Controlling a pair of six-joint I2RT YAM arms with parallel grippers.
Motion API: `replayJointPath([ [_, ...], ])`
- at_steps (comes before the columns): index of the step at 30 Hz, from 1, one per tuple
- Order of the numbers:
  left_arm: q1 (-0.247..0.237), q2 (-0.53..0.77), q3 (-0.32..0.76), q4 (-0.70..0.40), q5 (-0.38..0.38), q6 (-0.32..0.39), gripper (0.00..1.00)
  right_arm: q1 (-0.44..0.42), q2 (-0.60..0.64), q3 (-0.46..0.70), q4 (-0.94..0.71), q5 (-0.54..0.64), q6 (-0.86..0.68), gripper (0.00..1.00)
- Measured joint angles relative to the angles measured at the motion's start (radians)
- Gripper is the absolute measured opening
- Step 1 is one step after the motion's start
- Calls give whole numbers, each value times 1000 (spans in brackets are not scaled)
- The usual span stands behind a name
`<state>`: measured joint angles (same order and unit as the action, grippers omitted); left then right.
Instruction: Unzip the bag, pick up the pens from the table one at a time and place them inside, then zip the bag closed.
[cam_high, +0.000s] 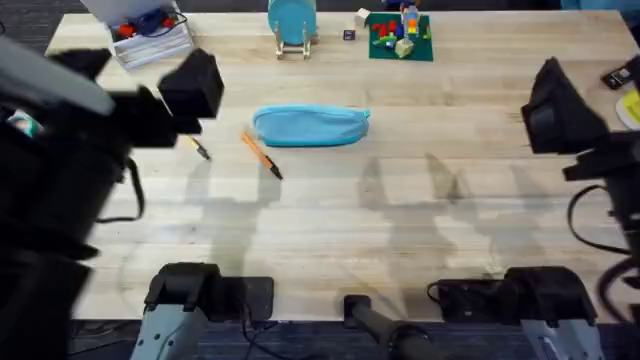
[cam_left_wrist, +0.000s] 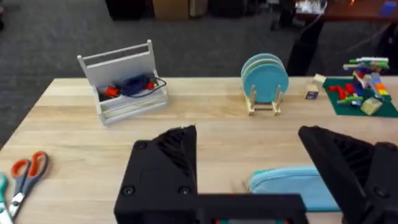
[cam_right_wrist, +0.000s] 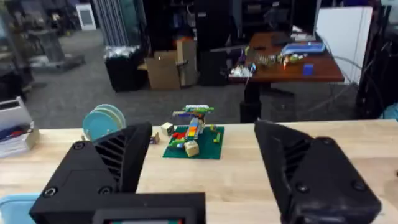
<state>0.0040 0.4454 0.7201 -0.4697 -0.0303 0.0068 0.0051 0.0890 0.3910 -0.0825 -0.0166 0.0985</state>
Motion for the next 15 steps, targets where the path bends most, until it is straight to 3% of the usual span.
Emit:
replayJointPath([
  [8,0,215,284,-240,14,1,993,0,251,221,-153,-7,6,996],
  [15,0,389,457,-411,57,1,993,0,529,415,-322,-37,-21,996],
])
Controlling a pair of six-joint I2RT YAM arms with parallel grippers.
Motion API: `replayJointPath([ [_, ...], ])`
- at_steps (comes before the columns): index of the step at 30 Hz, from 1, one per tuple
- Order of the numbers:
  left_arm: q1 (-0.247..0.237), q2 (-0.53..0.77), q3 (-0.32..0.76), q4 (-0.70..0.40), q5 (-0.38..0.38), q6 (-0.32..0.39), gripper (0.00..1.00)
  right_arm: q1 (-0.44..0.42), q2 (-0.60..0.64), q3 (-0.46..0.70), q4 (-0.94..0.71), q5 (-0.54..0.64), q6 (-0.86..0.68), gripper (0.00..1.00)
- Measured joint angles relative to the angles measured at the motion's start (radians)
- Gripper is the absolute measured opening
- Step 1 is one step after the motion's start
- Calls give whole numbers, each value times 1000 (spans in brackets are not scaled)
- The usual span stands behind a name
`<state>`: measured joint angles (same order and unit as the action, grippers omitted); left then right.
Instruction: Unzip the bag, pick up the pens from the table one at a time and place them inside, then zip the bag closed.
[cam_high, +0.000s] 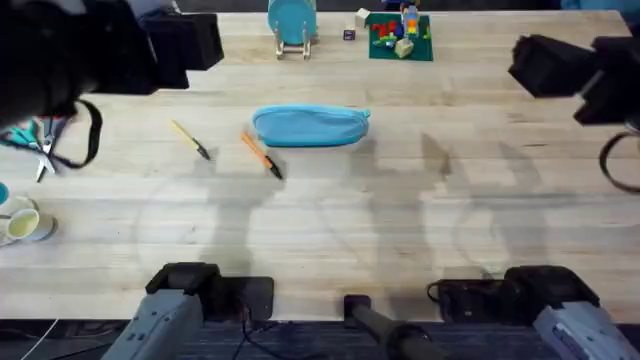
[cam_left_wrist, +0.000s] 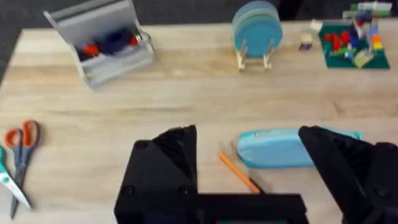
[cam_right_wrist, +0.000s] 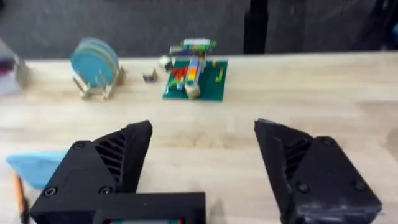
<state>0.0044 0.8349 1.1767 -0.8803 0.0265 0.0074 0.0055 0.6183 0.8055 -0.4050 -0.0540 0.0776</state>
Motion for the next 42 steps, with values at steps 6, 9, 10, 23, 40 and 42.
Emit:
replayJointPath([
  [6,0,143,118,-170,10,0,992,0,226,161,-123,-41,-9,996],
  [9,0,206,180,-248,11,0,993,0,321,226,-178,-64,-11,996],
  [10,0,224,199,-270,12,0,992,0,352,245,-196,-76,-11,996],
  [23,0,412,264,-350,53,0,993,0,593,307,-311,-164,-26,996],
  [40,0,464,264,-349,79,46,993,0,594,309,-311,-172,-27,996],
  [42,7,464,264,-348,123,104,993,0,594,309,-311,-172,-27,996],
])
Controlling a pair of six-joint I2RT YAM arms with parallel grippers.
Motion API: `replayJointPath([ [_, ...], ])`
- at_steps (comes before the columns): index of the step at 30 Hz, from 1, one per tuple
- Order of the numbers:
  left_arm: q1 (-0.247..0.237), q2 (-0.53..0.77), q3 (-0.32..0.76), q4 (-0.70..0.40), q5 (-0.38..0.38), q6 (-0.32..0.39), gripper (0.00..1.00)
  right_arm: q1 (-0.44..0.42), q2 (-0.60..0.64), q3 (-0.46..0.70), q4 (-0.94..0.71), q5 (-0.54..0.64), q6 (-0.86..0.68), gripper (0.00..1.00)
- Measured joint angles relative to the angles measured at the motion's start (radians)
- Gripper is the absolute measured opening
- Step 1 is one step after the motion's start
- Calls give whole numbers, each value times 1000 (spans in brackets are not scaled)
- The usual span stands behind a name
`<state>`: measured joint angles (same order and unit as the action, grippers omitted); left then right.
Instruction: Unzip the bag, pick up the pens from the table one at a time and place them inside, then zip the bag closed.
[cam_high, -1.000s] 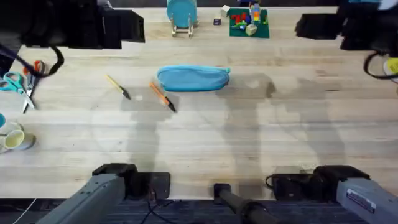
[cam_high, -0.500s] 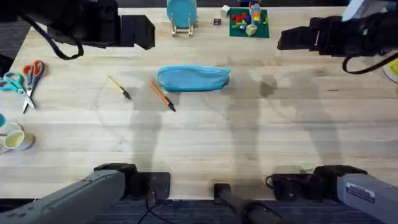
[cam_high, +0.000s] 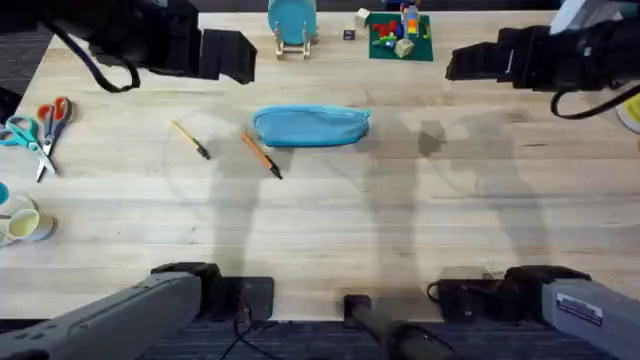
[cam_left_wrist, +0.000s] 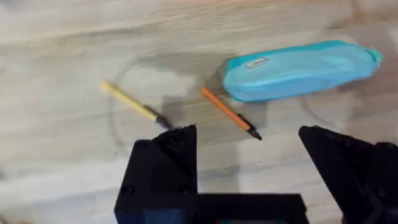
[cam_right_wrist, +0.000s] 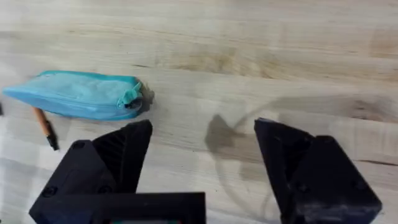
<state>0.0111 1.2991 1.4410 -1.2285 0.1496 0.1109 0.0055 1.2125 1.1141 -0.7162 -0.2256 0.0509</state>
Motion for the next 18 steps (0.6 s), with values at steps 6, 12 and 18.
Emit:
replayJointPath([
  [6,95,0,0,3,161,177,993,0,0,0,0,0,0,996],
  [12,211,0,0,5,340,370,993,0,0,0,0,0,0,996],
  [18,250,0,0,84,396,486,992,0,0,0,0,0,0,996],
])
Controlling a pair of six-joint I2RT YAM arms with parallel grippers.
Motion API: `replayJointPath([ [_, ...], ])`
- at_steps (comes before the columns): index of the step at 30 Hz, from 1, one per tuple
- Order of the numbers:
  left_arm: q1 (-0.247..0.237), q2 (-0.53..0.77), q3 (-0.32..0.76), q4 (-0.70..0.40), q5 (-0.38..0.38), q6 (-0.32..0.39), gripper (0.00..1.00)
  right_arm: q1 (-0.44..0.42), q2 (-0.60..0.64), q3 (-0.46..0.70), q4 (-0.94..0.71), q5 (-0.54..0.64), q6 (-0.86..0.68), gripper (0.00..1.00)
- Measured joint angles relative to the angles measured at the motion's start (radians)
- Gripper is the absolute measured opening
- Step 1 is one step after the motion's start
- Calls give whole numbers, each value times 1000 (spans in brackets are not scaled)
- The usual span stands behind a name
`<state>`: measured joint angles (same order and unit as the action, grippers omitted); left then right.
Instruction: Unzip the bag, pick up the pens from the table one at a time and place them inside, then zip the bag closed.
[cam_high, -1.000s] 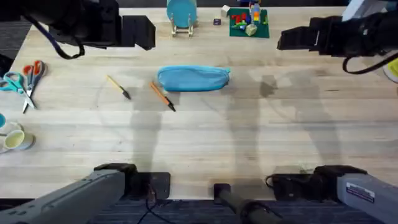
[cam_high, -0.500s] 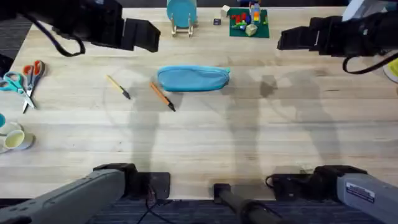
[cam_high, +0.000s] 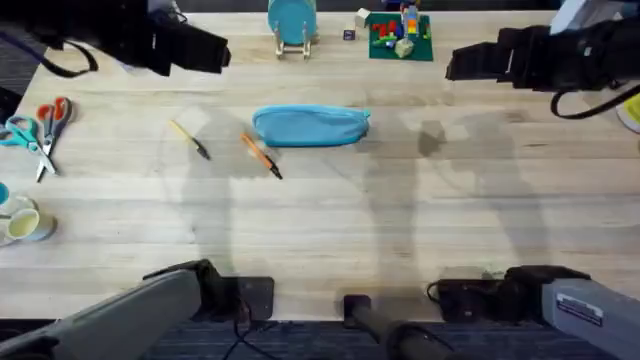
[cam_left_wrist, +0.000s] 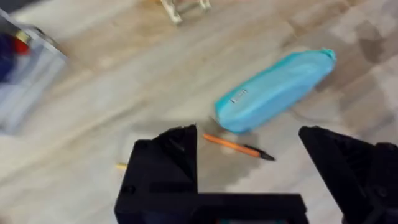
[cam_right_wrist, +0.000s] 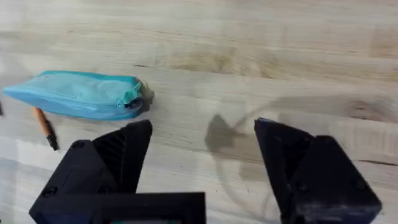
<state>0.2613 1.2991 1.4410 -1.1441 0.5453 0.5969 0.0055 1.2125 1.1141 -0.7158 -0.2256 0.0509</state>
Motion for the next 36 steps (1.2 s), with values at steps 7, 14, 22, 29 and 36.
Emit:
replayJointPath([
  [7,1,0,0,-20,-44,33,993,0,0,0,0,0,0,996],
  [14,1,3,0,16,-36,49,993,0,0,0,0,0,0,996],
  [22,1,31,0,2,4,117,991,0,0,0,0,0,0,996],
  [29,2,85,0,-70,89,297,990,0,0,0,0,0,0,995],
  [36,64,184,0,-182,232,553,991,0,0,0,0,0,0,995],
])
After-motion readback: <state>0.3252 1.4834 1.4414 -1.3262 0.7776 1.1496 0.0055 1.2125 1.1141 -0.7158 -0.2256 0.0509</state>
